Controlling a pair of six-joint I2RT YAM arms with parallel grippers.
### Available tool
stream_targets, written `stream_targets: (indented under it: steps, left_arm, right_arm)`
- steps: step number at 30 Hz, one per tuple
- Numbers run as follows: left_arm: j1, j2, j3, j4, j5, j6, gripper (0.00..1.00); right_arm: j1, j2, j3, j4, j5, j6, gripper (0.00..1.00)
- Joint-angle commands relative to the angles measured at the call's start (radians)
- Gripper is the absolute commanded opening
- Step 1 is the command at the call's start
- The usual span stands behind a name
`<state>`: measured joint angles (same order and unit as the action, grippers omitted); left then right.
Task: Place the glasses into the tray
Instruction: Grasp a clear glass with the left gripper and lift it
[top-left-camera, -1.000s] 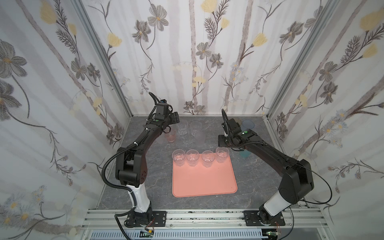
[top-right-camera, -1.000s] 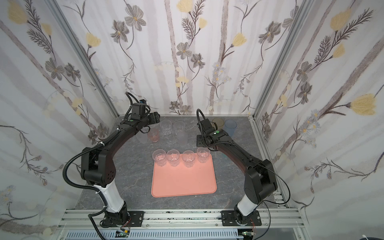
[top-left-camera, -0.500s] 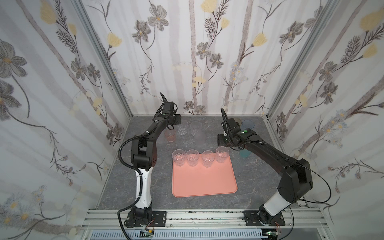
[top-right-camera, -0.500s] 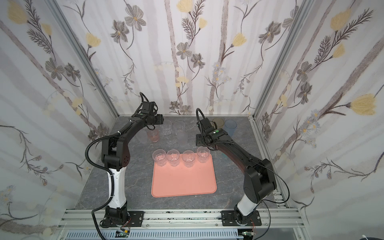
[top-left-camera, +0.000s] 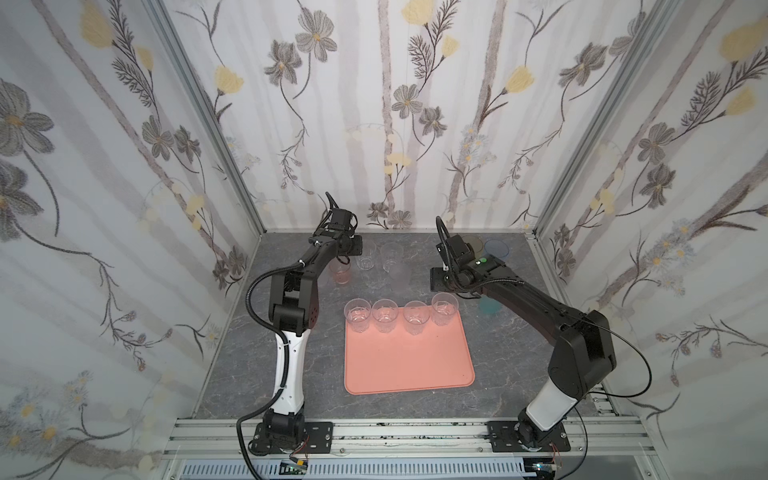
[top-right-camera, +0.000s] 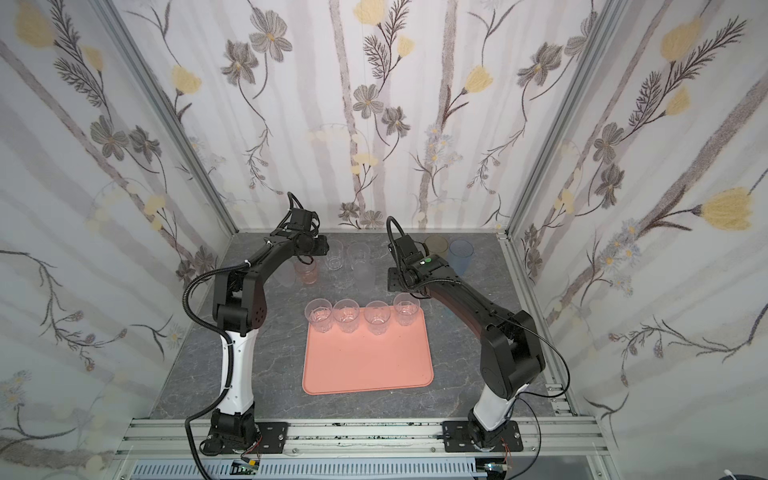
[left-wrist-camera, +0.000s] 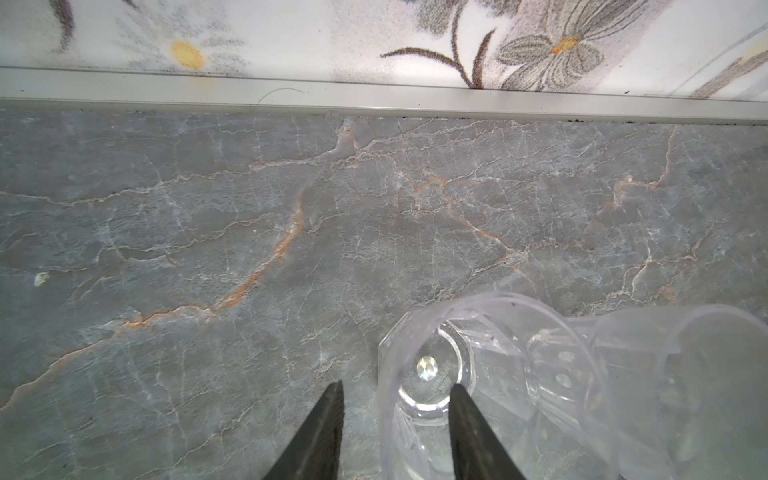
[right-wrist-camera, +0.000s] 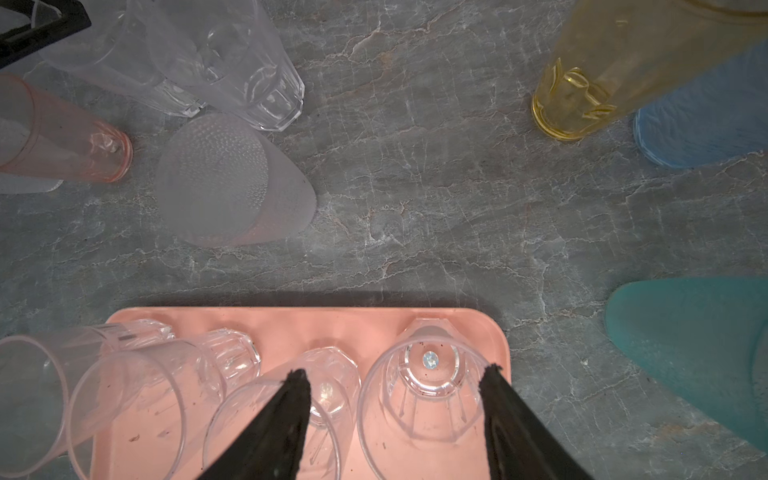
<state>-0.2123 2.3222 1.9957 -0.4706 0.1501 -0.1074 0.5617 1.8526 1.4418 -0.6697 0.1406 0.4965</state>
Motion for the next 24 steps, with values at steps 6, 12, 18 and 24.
stream_targets:
  steps: [6, 12, 18, 24]
  left_arm:
    - [-0.001, -0.003, 0.002, -0.006, -0.022, 0.019, 0.25]
    - [-0.002, -0.036, -0.017, -0.008, -0.022, 0.016, 0.14]
    - [-0.004, -0.101, -0.055, -0.01, -0.039, 0.021, 0.05]
    - [-0.004, -0.182, -0.1, -0.013, -0.053, 0.026, 0.0]
  right_arm:
    - [-0.001, -0.002, 0.002, 0.015, 0.016, 0.011, 0.66]
    - [-0.001, -0.012, 0.003, 0.014, 0.02, 0.006, 0.66]
    - [-0.001, -0.026, -0.017, 0.019, 0.032, 0.003, 0.65]
    - [-0.002, -0.039, -0.027, 0.025, 0.034, 0.003, 0.66]
